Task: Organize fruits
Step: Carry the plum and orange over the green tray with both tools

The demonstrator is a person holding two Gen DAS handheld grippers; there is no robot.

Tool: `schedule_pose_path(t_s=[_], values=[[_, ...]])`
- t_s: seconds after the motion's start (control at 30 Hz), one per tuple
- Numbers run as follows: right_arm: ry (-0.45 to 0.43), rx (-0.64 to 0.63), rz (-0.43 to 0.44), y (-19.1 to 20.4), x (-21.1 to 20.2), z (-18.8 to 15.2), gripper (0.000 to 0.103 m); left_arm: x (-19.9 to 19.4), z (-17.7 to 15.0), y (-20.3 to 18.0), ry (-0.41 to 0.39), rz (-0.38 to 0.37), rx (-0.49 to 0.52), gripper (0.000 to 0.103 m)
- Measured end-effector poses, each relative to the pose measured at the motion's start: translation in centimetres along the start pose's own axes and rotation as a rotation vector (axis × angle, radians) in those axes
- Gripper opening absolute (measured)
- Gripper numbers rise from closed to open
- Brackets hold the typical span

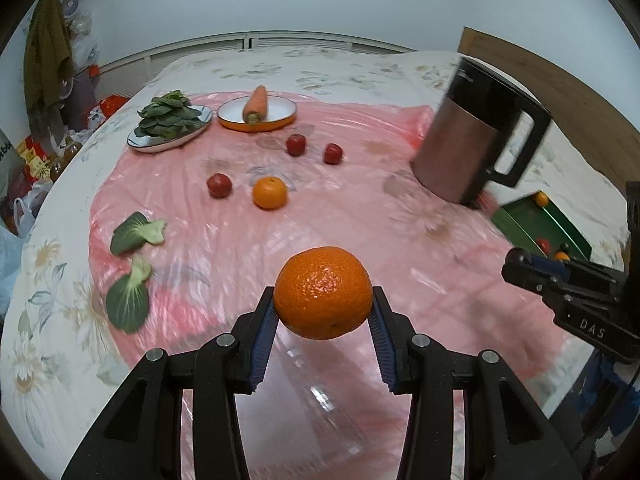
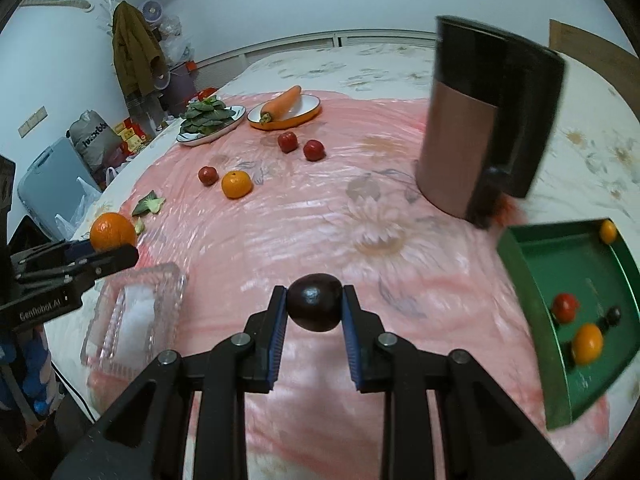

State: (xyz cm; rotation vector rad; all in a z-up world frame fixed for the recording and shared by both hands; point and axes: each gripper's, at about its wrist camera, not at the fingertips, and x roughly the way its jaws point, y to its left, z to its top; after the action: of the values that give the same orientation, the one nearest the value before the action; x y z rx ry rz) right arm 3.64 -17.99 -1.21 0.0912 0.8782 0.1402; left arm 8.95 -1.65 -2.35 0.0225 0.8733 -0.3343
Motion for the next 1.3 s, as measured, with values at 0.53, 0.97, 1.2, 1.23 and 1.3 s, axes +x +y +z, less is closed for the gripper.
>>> schedule_pose_path(t_s=[0.53, 0.97, 1.2, 1.23, 1.3], values=[[-0.04, 0.047, -0.028, -2.9, -4.0, -4.0, 0.0, -1.5, -3.3, -6.9, 0.027, 0.015, 0.14, 0.039], [-0.082, 0.132, -0.065, -9.4, -6.1, -5.2, 0.0, 0.1, -2.2, -13.0, 0.058, 0.01, 0.245, 0.039], [-0.11, 0.199, -0.11, -14.8, -7.6, -5.7, 0.0, 1.9, -1.6, -16.4, 0.1, -0.027, 0.276, 0.039], [-0.113, 0.207, -0.117, -15.7, -7.7, -5.7, 0.0, 2.1, -1.5, -17.0, 0.106, -0.036, 0.28, 0.039], [-0.12, 0.223, -0.133, -17.2, -8.1, -5.8, 0.0, 2.7, -1.2, -18.1, 0.116, -0.05, 0.289, 0.039]])
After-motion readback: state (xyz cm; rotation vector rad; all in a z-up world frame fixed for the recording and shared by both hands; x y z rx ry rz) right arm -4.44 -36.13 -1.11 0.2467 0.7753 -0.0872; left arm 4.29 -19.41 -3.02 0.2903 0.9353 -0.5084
